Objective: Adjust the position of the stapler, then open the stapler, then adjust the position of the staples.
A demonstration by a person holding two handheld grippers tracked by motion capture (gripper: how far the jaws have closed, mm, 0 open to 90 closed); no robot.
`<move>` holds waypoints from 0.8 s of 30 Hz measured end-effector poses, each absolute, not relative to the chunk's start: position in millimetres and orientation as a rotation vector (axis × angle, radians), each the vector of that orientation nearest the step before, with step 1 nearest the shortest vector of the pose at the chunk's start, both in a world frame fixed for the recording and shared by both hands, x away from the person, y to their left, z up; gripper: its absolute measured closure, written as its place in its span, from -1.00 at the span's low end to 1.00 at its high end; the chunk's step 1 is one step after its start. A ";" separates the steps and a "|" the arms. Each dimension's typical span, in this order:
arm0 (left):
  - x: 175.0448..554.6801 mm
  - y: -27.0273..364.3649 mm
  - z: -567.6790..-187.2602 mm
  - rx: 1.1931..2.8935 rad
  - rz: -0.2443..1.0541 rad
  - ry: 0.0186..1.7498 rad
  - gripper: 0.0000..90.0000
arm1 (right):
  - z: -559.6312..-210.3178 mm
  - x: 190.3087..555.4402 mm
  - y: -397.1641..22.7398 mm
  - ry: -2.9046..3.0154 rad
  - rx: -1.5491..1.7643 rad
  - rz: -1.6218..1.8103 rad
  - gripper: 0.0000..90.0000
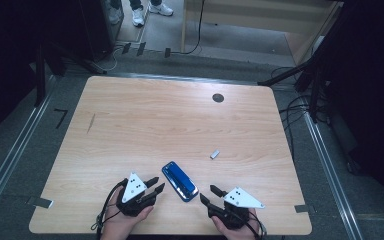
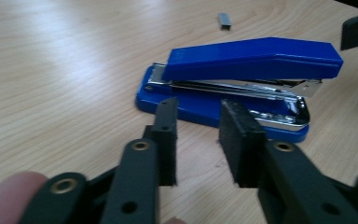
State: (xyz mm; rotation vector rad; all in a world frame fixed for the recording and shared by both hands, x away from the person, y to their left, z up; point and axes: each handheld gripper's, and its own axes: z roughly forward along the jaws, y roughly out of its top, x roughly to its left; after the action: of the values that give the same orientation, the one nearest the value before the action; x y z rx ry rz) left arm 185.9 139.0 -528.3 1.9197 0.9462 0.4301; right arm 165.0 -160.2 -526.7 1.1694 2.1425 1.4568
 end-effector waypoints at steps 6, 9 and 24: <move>196.4 129.1 -530.8 1.974 0.340 0.945 0.95 | -535.1 167.5 -156.3 2.176 1.185 1.439 0.54; 199.7 123.7 -532.1 1.998 0.293 0.944 1.00 | -536.5 168.8 -152.3 2.208 1.218 1.431 0.73; 210.4 107.6 -533.9 2.083 0.256 0.900 1.00 | -534.7 172.3 -140.2 2.248 1.198 1.357 0.92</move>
State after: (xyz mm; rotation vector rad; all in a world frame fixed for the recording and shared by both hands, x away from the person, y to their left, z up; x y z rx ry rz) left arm 210.4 107.6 -533.9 2.0834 0.8999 0.2561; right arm 172.3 -140.2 -534.7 1.1976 2.2479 1.3569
